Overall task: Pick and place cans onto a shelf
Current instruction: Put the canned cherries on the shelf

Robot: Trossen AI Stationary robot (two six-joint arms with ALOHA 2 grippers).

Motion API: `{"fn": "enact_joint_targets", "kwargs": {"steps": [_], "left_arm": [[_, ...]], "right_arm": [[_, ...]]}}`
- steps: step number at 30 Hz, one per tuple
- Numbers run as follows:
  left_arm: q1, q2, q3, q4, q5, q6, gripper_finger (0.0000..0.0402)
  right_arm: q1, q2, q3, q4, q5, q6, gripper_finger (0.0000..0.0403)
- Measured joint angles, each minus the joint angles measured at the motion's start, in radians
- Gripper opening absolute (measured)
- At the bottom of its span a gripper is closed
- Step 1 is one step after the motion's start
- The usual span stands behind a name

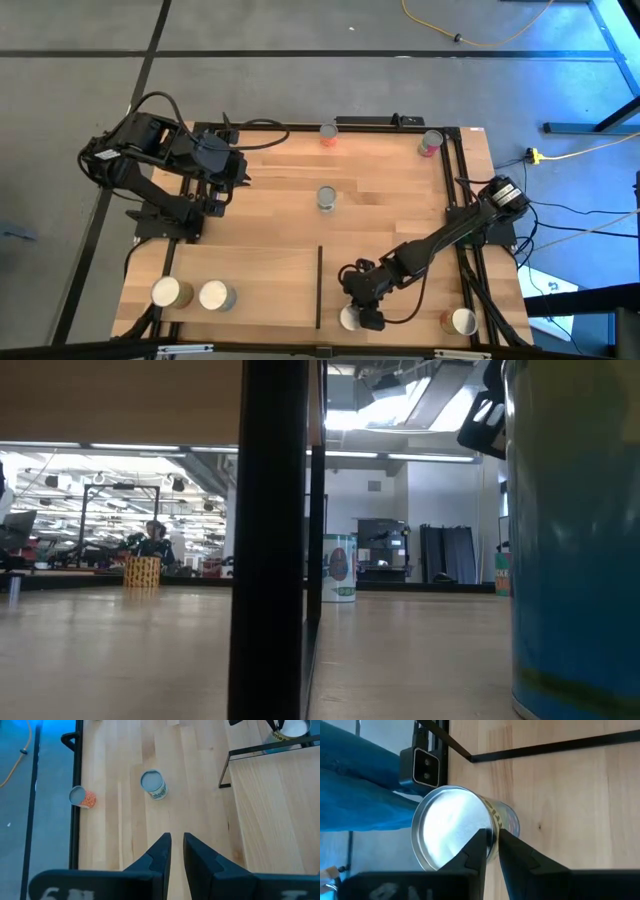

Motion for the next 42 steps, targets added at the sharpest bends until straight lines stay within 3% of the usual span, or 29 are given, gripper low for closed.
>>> {"fn": "enact_joint_targets", "kwargs": {"steps": [6,14,18,33,42], "left_arm": [[0.0,0.0,0.0,0.0,0.0,0.0,0.0042],[0.0,0.0,0.0,0.0,0.0,-0.001,0.0042],[0.0,0.0,0.0,0.0,0.0,0.0,0.0042],[0.0,0.0,0.0,0.0,0.0,0.0,0.0042],[0.0,0.0,0.0,0.0,0.0,0.001,0.0042]], "right_arm": [[0.001,0.004,0.002,0.0,0.024,0.005,0.001],[-0.003,-0.005,0.001,-0.013,0.066,0.072,0.0003],[-0.004,-0.008,0.041,-0.102,0.084,0.081,0.0002],[-0.006,-0.015,0.371,-0.576,0.11,0.094,0.0],[-0.005,-0.017,0.592,-0.84,0.213,0.166,0.0]]}}
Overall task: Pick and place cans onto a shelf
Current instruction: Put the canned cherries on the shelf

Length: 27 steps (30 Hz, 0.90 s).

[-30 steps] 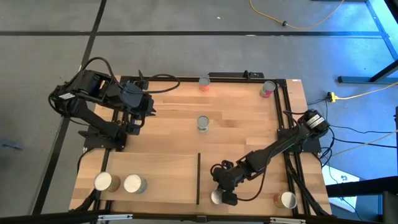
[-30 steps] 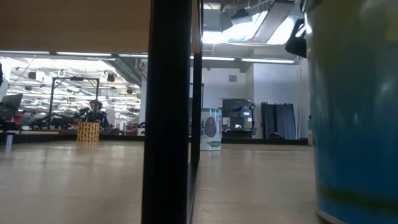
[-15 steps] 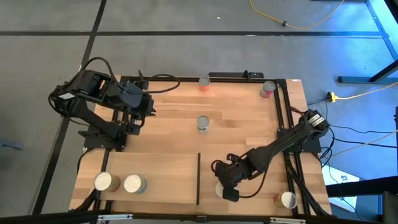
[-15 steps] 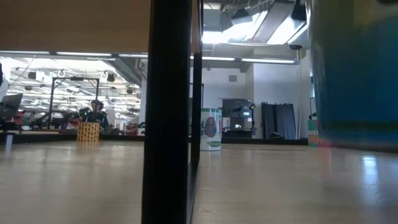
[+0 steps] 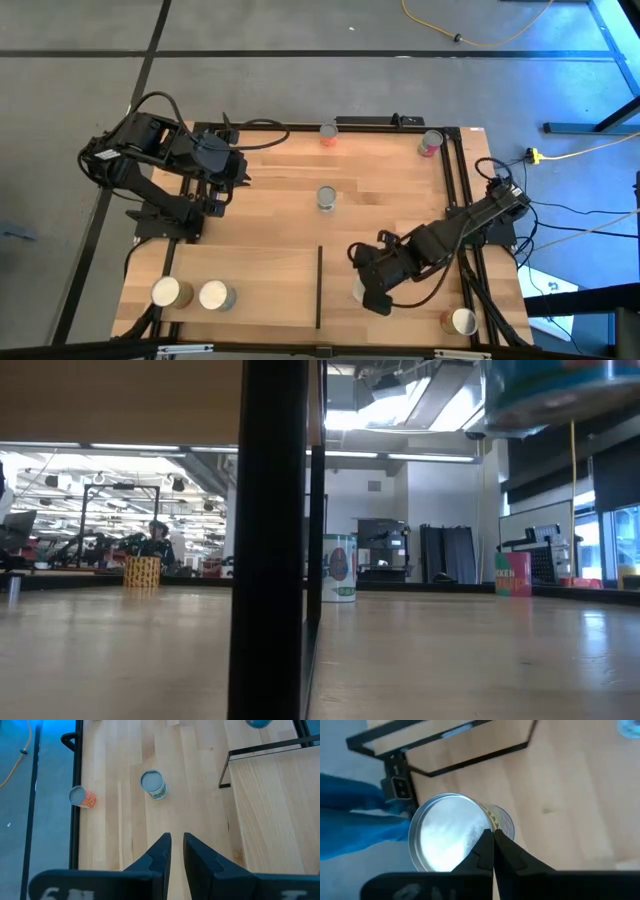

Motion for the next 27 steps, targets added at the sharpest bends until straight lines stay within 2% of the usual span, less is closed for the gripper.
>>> {"fn": "enact_joint_targets", "kwargs": {"steps": [4,13,21,27], "left_arm": [[0.0,0.0,0.0,0.0,0.0,0.0,0.0042],[0.0,0.0,0.0,0.0,0.0,0.0,0.0042],[0.0,0.0,0.0,0.0,0.0,0.0,0.0042],[0.0,0.0,0.0,0.0,0.0,0.0,0.0042]], "right_arm": [[0.0,-0.001,0.067,-0.123,0.018,0.042,0.0],[-0.017,-0.002,0.178,-0.212,0.053,0.035,0.0],[-0.075,-0.002,0.317,-0.232,0.111,-0.091,0.0],[-0.15,-0.002,0.399,-0.235,0.107,-0.186,0.0]]}}
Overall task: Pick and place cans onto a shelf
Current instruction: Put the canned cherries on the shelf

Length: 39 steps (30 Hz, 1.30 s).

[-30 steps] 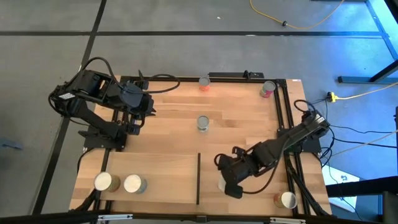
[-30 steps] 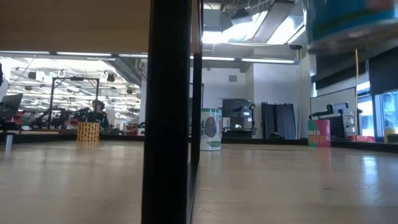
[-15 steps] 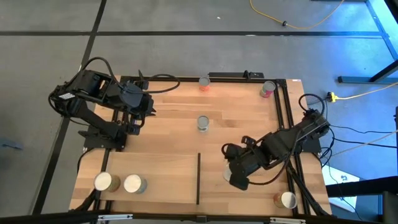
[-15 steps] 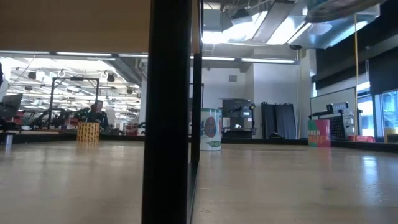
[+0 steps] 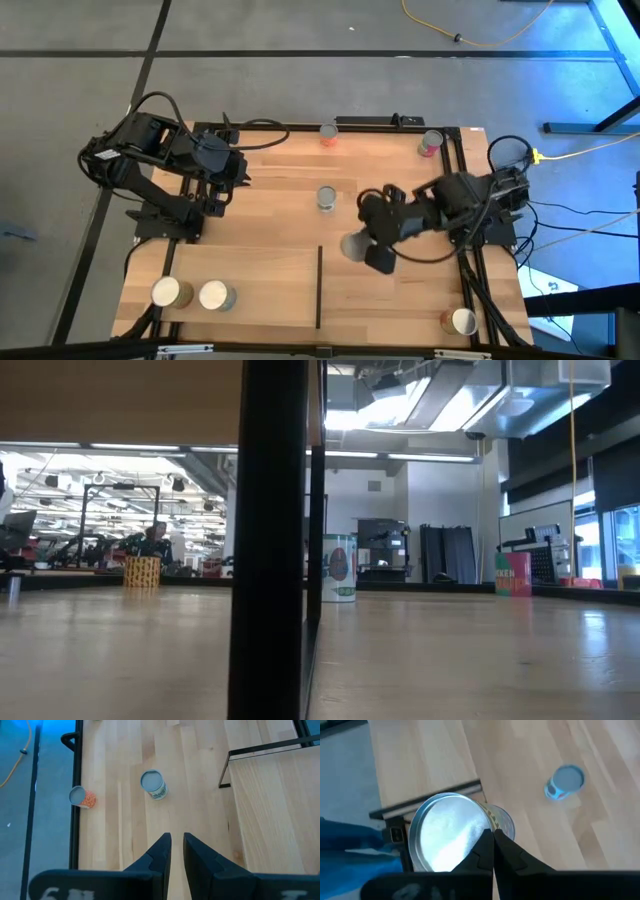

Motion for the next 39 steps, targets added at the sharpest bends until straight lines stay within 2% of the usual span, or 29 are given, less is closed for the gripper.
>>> {"fn": "enact_joint_targets", "kwargs": {"steps": [12,18,28,39], "left_arm": [[0.0,0.0,0.0,0.0,0.0,-0.001,0.0042],[0.0,0.0,0.0,0.0,0.0,-0.002,0.0042],[0.0,0.0,0.0,0.0,0.0,-0.002,0.0042],[0.0,0.0,0.0,0.0,0.0,0.006,0.0042]], "right_arm": [[-0.151,0.024,0.013,0.266,-0.17,-0.232,0.0],[-0.18,0.105,0.012,0.358,-0.236,-0.324,0.0],[-0.202,0.198,0.012,0.37,-0.426,-0.293,0.0],[-0.203,0.23,0.011,0.38,-0.44,-0.309,0.0]]}}
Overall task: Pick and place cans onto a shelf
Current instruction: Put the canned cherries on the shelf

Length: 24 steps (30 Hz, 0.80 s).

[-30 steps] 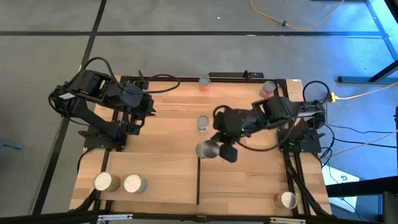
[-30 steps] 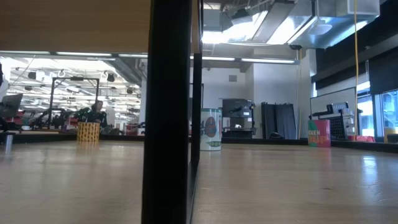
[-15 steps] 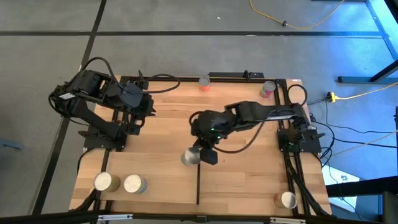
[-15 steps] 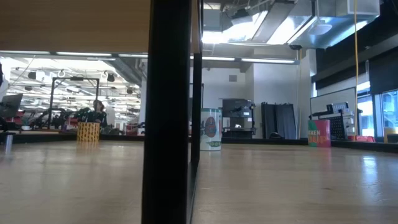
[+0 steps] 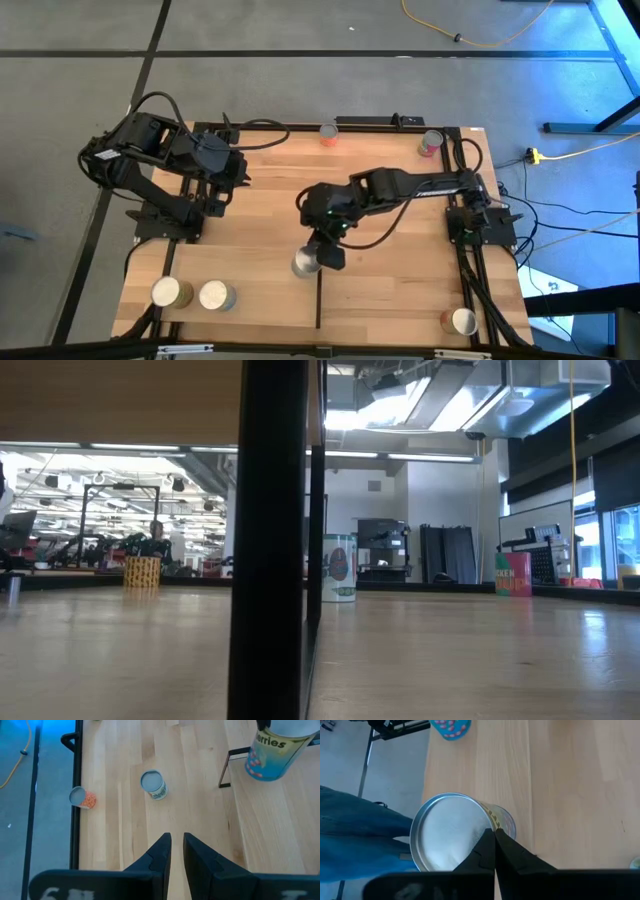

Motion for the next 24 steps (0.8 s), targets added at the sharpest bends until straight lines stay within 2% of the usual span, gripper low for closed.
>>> {"fn": "enact_joint_targets", "kwargs": {"steps": [19,24], "left_arm": [[0.0,0.0,0.0,0.0,0.0,0.001,0.0042],[0.0,0.0,0.0,0.0,0.0,0.001,0.0042]], "right_arm": [[-0.015,0.047,-0.007,-0.008,-0.018,-0.042,0.0],[-0.024,0.049,-0.007,-0.008,-0.021,-0.039,0.0014]]}}
